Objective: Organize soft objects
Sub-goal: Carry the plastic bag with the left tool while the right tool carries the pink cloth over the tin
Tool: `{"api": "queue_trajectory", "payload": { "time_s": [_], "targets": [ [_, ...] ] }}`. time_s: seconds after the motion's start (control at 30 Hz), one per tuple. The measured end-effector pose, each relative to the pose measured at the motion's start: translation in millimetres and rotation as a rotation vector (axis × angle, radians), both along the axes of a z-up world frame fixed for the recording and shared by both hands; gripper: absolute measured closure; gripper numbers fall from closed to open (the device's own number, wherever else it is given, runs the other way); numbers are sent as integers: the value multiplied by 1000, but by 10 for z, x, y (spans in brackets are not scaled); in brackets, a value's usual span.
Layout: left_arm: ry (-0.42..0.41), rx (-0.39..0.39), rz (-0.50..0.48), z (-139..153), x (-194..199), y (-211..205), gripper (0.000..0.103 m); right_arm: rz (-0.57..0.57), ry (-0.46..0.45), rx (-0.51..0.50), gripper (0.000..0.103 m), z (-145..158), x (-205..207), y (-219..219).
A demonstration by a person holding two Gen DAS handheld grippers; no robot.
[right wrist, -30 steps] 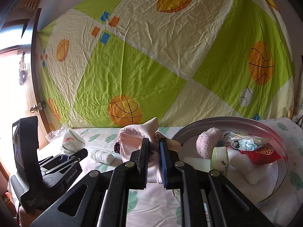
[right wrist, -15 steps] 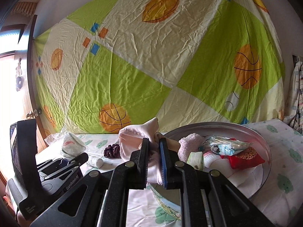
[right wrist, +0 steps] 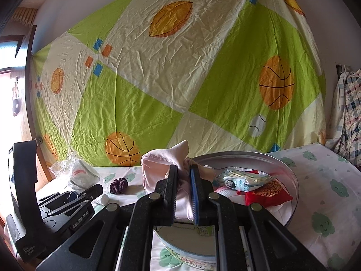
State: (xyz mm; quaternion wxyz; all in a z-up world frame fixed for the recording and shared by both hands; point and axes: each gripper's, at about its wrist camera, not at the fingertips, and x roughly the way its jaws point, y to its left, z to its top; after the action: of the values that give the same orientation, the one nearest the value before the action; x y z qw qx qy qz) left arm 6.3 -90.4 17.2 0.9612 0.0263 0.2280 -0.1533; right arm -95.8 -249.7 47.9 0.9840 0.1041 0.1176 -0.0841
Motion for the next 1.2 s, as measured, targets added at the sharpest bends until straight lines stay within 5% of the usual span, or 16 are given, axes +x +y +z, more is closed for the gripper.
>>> {"api": "queue_trajectory", "payload": {
  "time_s": [1.2],
  "targets": [
    [-15,18,-165,72,-268,-930,90,-168,-9,26,91,50,-273,-890]
  ]
}}
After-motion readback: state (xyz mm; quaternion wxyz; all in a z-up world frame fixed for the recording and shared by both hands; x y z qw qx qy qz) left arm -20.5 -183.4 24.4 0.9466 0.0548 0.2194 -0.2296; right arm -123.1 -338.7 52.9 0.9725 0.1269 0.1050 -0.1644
